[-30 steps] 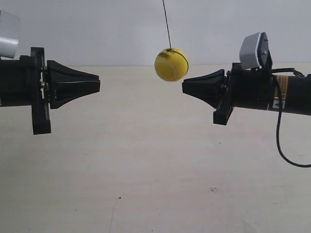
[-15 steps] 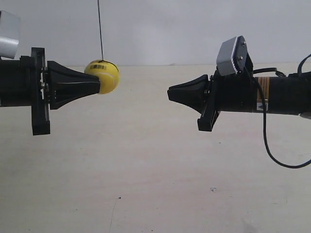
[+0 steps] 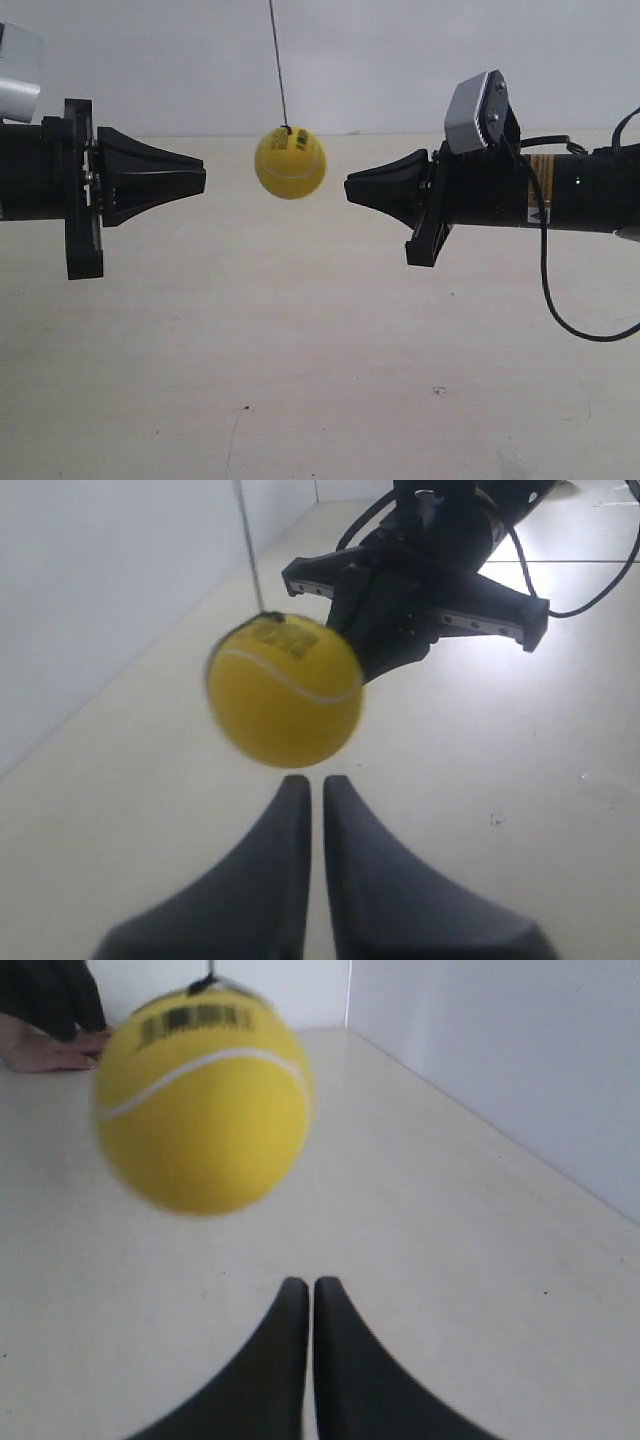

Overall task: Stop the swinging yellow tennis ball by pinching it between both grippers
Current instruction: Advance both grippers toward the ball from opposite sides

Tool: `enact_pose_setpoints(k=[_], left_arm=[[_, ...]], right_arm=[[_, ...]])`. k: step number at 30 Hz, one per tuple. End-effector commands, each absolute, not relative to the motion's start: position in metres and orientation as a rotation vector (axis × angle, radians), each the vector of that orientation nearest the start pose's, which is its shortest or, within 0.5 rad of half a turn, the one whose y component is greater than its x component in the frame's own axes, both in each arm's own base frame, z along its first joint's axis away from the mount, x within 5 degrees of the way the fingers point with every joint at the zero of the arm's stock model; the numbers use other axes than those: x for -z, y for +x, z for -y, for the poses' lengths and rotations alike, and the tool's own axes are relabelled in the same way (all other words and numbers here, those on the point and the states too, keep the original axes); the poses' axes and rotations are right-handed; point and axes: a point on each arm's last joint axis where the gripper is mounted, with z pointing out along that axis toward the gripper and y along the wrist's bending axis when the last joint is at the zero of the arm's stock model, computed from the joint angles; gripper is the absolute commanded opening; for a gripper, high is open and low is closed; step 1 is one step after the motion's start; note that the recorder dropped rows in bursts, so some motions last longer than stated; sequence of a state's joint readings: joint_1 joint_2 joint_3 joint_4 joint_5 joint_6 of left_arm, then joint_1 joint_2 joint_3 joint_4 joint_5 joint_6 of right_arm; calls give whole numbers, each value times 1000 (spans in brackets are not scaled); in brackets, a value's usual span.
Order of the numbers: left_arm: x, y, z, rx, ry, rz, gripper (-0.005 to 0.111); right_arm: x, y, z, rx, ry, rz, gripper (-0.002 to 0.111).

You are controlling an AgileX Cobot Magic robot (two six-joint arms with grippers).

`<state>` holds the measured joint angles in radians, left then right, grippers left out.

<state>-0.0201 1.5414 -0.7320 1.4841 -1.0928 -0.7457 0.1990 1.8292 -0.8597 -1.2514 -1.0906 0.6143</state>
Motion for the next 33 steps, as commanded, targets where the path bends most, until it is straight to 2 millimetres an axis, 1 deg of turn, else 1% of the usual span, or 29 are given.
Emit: enact_pose_setpoints(k=[1, 8, 16, 22, 33], left_arm=[[-235, 268, 86, 726, 1160, -1498, 5], [-235, 265, 87, 744, 1188, -1483, 5], [-239, 261, 90, 809, 1198, -1434, 5], [-240, 261, 90, 820, 1201, -1421, 5], [-241, 260, 91, 827, 1202, -1415, 5]], right_arm=[[-195, 313, -142, -853, -1091, -1451, 0], [-197, 310, -144, -888, -1103, -1424, 0], [-198, 309, -144, -911, -1098, -1422, 0], [-200, 306, -145, -948, -1111, -1387, 0], [-203, 307, -146, -969, -1111, -1370, 0]])
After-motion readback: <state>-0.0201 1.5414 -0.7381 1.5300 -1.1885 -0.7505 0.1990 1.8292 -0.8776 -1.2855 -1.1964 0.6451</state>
